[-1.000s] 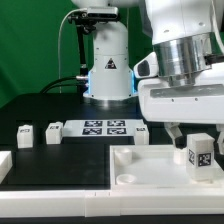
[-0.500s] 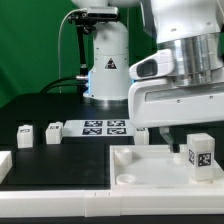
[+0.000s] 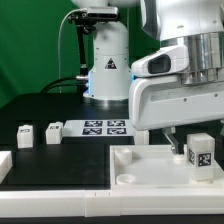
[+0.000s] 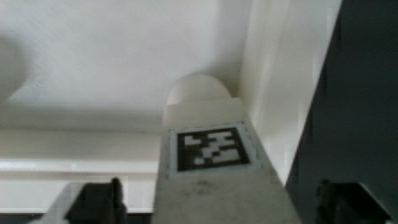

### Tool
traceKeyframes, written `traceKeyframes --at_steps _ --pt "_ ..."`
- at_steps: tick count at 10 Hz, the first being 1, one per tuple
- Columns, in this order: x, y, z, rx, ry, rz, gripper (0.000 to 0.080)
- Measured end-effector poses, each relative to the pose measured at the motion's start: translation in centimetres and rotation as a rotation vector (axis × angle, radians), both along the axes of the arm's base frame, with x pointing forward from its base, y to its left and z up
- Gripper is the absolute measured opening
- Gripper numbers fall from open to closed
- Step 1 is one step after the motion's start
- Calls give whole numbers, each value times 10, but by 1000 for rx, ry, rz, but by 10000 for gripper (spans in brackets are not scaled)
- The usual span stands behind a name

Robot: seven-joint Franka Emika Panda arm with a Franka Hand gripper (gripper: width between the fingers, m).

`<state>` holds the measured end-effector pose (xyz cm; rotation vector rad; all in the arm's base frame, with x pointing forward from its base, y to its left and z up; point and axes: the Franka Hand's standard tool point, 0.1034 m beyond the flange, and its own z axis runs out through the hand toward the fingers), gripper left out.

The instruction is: Assemble one leg

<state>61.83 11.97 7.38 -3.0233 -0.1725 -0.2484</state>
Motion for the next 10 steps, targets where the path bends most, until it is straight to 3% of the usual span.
traceKeyframes --at_steps 1,2,5,10 --pt "0 0 0 0 0 0 448" --pt "0 -1 0 -1 0 -1 289" --pt "0 -2 0 3 2 -22 290" --pt "2 -6 -1 133 19 -661 291"
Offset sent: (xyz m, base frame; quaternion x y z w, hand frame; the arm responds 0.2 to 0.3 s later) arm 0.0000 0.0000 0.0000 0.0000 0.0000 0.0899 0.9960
